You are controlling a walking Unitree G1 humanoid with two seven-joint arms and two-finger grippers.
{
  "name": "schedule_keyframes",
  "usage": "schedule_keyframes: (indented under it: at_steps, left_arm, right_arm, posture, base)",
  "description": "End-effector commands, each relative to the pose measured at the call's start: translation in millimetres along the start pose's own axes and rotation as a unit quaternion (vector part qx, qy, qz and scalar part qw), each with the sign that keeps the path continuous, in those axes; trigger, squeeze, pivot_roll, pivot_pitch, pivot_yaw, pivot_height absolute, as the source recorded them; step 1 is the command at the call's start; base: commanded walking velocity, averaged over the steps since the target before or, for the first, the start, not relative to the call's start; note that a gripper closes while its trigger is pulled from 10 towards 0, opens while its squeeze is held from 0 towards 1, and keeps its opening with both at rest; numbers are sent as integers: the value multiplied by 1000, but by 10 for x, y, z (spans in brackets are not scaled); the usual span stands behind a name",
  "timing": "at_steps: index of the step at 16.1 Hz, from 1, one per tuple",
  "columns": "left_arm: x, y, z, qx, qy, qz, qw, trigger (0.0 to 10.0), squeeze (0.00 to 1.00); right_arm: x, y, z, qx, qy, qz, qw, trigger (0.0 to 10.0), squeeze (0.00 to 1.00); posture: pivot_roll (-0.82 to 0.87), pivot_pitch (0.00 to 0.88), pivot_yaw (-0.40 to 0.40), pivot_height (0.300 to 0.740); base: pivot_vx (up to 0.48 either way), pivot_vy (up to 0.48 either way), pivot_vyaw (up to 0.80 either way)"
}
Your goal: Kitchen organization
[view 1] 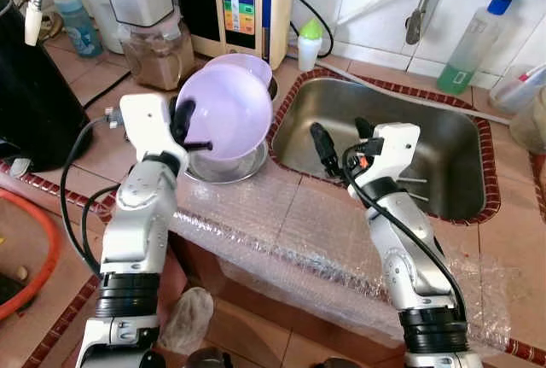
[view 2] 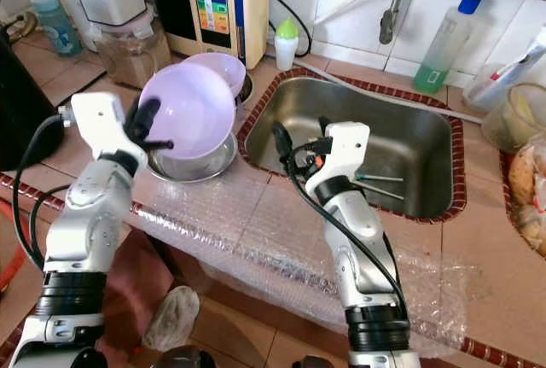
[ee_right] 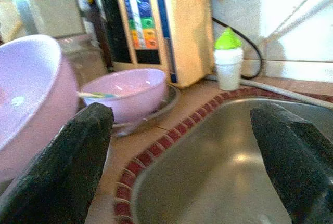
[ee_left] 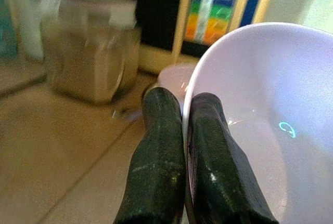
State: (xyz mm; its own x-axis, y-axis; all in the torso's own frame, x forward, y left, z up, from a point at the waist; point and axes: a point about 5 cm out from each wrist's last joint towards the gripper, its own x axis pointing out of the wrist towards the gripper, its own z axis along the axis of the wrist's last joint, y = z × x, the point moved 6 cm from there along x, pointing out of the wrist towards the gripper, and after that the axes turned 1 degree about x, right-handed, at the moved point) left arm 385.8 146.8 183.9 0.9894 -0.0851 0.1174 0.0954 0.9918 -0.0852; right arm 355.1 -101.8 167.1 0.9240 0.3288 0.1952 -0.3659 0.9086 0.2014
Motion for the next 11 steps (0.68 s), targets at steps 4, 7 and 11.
schedule_keyframes:
  at_steps: [4,7,11]
  left_arm:
    - [-24,-233,119,84,-44,-50,994,0,0]
    - [-27,-322,84,106,-47,-66,991,0,0]
    - [-56,-486,143,107,-74,-100,986,0,0]
  right_arm:
    - [4,262,117,82,-3,77,994,10000,0]
    - [-15,402,160,152,0,117,981,10000,0]
    - [-18,428,-28,130,43,114,984,0,0]
  posture:
    - [-37,0,-2,740]
    - [-31,0,-4,740]
    - [-36,0,-3,740]
  base:
    - [0,0,0]
    - [0,0,0]
    - [0,0,0]
